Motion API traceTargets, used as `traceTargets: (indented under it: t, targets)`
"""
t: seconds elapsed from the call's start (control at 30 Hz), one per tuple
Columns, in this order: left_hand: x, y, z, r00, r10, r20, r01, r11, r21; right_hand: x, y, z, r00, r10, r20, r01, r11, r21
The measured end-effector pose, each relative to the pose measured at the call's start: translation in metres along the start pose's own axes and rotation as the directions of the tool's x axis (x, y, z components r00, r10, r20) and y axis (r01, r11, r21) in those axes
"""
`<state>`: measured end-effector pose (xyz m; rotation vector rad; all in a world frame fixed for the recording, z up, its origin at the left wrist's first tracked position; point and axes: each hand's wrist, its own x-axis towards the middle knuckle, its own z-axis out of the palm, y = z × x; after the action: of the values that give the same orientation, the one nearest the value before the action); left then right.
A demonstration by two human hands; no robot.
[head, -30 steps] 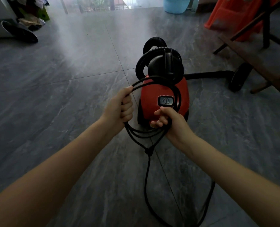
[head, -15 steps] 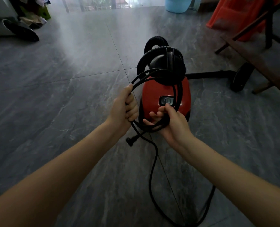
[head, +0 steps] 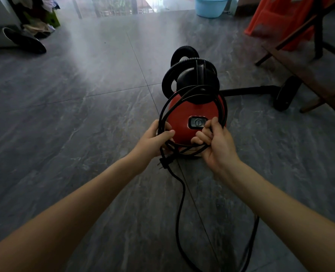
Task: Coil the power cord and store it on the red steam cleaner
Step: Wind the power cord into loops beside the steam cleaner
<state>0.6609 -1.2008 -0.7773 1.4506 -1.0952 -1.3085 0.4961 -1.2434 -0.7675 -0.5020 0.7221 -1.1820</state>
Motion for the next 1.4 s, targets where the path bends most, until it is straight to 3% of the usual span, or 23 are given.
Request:
traceTargets:
  t: [0.17,0.3,0.4,0.47,0.53,0.8,0.93,1.17,1.3,1.37,1.4]
  targets:
    - [-0.006,0.001,0.013,0.951,-0.307,0.034,0.308,0.937,-0.162,-0.003,0.004,0.0,0.997,-0.068,0.026,0.07,0.996,-0.048]
    - [-0.005,0.001,0.022,0.944,-0.314,-0.103,0.28,0.925,-0.256,-0.005,0.002,0.006,0.993,-0.114,0.043,0.116,0.992,-0.055]
    - [-0.001,-0.001,0.024,0.898,-0.408,-0.162,0.369,0.901,-0.228,-0.005,-0.004,0.009,0.989,-0.135,0.054,0.139,0.987,-0.077]
    - [-0.001,-0.002,0.027,0.845,-0.52,-0.125,0.462,0.827,-0.322,-0.007,-0.003,0.009,0.987,-0.147,0.072,0.153,0.984,-0.093]
    - [-0.002,-0.003,0.032,0.819,-0.569,-0.072,0.466,0.733,-0.496,-0.008,-0.002,0.007,0.985,-0.148,0.088,0.157,0.982,-0.108]
    - [0.002,-0.014,0.022,0.885,-0.33,-0.328,0.076,0.797,-0.599,-0.018,0.015,0.003,0.994,-0.086,0.067,0.096,0.981,-0.166]
    - [-0.001,-0.006,0.017,0.947,-0.142,-0.286,-0.075,0.773,-0.63,-0.017,0.02,-0.005,0.996,-0.066,0.057,0.078,0.968,-0.24]
    - [0.002,0.004,-0.004,0.963,0.042,-0.265,-0.135,0.93,-0.341,-0.01,0.011,-0.02,0.996,0.014,0.09,0.02,0.93,-0.367]
    - [0.003,0.011,-0.024,0.977,0.131,-0.165,-0.156,0.977,-0.146,-0.003,-0.017,-0.022,0.993,-0.013,0.117,0.048,0.95,-0.307]
    - [0.002,0.015,-0.03,0.986,0.136,-0.094,-0.144,0.986,-0.082,0.0,-0.035,-0.024,0.983,0.003,0.184,0.099,0.835,-0.542]
    - [0.002,0.017,-0.032,0.989,0.133,-0.061,-0.136,0.989,-0.049,0.001,-0.043,-0.024,0.974,0.034,0.226,0.135,0.711,-0.69]
